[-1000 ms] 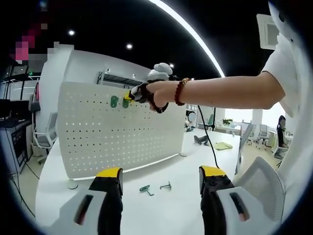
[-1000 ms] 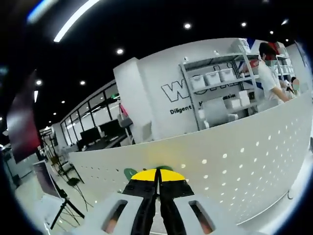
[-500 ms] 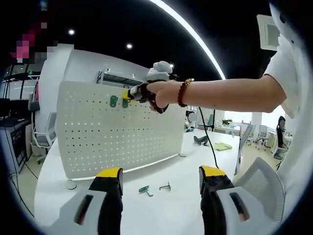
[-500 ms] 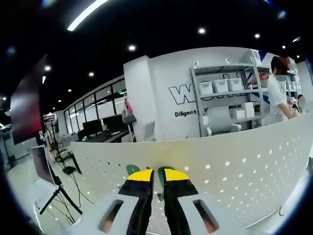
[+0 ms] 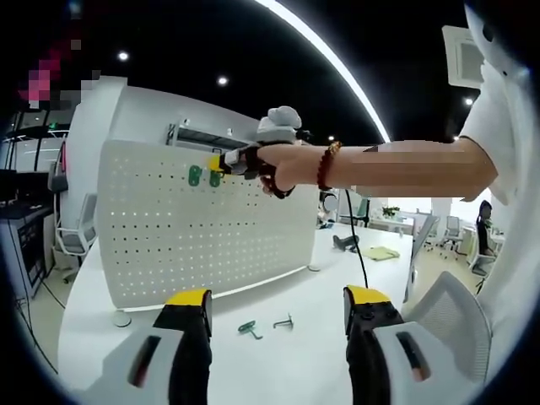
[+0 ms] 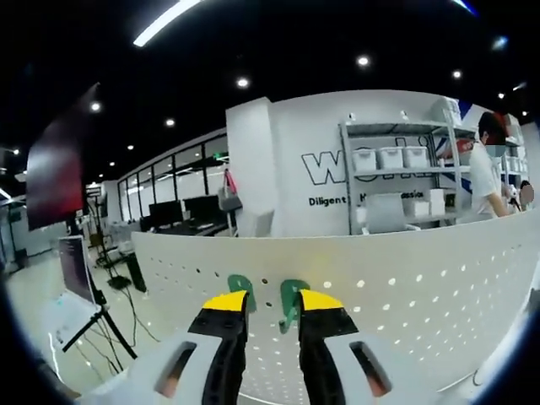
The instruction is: Insert the hook assembly into the mounting plate slot until the hook locks in place.
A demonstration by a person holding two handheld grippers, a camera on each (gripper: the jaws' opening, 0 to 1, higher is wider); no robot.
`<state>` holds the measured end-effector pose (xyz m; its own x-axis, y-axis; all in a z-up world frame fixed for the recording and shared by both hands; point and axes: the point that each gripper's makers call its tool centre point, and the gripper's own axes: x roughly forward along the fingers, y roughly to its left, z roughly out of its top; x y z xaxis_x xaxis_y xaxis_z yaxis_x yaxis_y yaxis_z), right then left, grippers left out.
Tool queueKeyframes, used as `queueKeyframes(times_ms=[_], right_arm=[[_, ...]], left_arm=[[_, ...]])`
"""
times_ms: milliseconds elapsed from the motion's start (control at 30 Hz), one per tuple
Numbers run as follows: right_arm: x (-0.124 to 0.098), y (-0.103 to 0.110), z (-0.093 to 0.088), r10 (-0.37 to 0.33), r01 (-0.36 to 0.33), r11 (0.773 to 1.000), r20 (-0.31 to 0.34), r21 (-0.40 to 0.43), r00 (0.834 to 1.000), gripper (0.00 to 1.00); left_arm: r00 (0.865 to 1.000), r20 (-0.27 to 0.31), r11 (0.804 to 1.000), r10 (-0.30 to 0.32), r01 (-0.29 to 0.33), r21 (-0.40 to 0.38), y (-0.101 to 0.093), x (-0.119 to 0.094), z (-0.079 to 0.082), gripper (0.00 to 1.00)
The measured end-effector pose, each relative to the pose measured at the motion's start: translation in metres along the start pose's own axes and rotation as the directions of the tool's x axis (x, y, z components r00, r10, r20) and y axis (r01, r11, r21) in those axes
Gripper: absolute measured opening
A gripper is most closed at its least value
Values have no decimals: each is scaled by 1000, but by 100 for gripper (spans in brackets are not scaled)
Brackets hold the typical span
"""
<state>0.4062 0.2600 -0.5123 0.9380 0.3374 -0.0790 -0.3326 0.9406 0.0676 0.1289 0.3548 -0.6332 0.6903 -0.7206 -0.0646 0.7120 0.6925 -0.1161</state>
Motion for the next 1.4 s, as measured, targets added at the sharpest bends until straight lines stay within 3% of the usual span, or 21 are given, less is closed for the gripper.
queueKeyframes(times_ms=[467, 800, 1100, 1400], right_arm=[[-33, 7, -17, 6, -6, 1000, -16, 11, 1000, 30], [-77, -6, -35, 11, -11, 1000, -20, 6, 1000, 29], [-112, -20, -70, 46, -46, 999, -57, 4, 997, 28], [-135, -28, -112, 91, -92, 996, -128, -2, 988, 27]], left_arm=[[1000, -6, 1000, -26, 26, 10, -9, -15, 5, 66], [998, -18, 998, -53, 54, 21, -25, -11, 4, 66], [998, -29, 998, -49, 50, 48, -43, 1, 9, 66], [998, -62, 999, -21, 23, 39, -51, 7, 2, 65]])
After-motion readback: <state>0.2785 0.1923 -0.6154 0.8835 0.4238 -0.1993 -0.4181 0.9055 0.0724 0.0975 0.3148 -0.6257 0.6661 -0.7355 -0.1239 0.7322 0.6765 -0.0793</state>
